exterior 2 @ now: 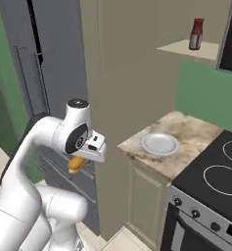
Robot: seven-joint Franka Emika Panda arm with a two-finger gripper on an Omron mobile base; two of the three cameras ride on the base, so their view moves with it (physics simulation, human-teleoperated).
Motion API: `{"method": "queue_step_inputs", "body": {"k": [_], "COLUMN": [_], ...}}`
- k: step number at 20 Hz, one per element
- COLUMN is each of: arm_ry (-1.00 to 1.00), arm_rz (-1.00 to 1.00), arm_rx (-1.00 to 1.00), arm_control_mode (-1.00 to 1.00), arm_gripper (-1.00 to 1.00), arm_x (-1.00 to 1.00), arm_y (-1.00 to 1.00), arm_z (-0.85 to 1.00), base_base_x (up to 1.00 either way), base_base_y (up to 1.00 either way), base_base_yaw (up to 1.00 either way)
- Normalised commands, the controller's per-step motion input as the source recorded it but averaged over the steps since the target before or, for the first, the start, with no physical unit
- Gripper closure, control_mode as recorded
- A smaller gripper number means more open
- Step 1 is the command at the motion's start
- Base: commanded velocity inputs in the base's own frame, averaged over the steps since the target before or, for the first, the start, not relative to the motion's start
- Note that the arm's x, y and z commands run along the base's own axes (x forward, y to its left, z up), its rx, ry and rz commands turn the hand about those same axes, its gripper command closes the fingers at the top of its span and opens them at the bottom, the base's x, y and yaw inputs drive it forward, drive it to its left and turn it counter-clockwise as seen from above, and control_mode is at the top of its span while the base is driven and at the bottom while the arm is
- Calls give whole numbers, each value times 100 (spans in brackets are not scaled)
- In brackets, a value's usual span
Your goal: Move the hot dog bun to the plate on the dining table and place the condiment next to that plate. Then navigate to the fridge and take the sausage and place it on the plate as well.
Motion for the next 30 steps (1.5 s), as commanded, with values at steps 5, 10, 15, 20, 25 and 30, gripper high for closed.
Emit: {"method": "queue_step_inputs", "body": {"k": [5,10,15,20,25,30], "arm_ry": [0,0,0,0,0,0], "arm_rz": [0,0,0,0,0,0], "arm_rx": [0,0,0,0,0,0], "arm_control_mode": [100,100,100,100,100,100], "arm_gripper": [100,100,100,100,100,100], "arm_x": [0,0,0,0,0,0], "arm_y": [0,0,0,0,0,0], "arm_z": [0,0,0,0,0,0], "base_base_x": [0,0,8,86,100,100], "base_base_y": [26,45,47,41,27,30], "base_base_yaw": [100,95,81,38,0,0]}}
